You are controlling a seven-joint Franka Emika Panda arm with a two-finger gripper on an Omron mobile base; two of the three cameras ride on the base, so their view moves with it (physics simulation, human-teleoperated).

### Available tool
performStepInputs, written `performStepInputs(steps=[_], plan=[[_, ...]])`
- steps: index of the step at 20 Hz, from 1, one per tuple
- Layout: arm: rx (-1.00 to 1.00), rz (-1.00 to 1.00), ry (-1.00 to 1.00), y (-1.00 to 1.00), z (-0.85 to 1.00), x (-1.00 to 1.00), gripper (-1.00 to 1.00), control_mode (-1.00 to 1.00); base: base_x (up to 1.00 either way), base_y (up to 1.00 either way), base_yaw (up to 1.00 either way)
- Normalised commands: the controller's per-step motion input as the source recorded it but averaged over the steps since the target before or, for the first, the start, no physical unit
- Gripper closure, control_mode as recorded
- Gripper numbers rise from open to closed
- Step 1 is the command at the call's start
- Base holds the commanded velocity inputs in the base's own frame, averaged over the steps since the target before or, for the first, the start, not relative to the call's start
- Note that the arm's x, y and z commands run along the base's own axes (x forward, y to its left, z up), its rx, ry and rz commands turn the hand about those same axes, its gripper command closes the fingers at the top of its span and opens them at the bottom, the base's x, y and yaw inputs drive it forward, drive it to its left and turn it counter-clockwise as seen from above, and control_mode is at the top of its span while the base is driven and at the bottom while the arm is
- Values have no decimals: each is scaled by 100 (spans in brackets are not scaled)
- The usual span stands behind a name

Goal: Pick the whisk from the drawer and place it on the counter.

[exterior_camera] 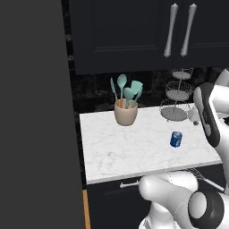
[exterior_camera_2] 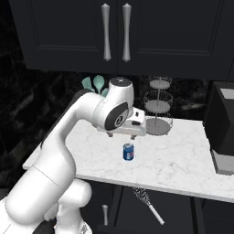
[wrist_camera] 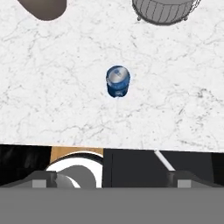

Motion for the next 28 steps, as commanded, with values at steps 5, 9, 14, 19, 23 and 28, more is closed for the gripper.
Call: performStepInputs(steps=[5,9,14,19,23,28], plan=[[0,0,0,-57,-82,-44,-100,-100,0,0,0],[1,-2,0,-49,-73,-64,-100,-100,0,0,0],[3,-1,0,-51,-64,-32,-100,-100,0,0,0],[3,0,0,-43,-49,-7,-100,-100,0,0,0],[1,0,1,-41,-61,-4,-100,-100,0,0,0],[0,0,15,-40,-76,-34,-100,-100,0,0,0]])
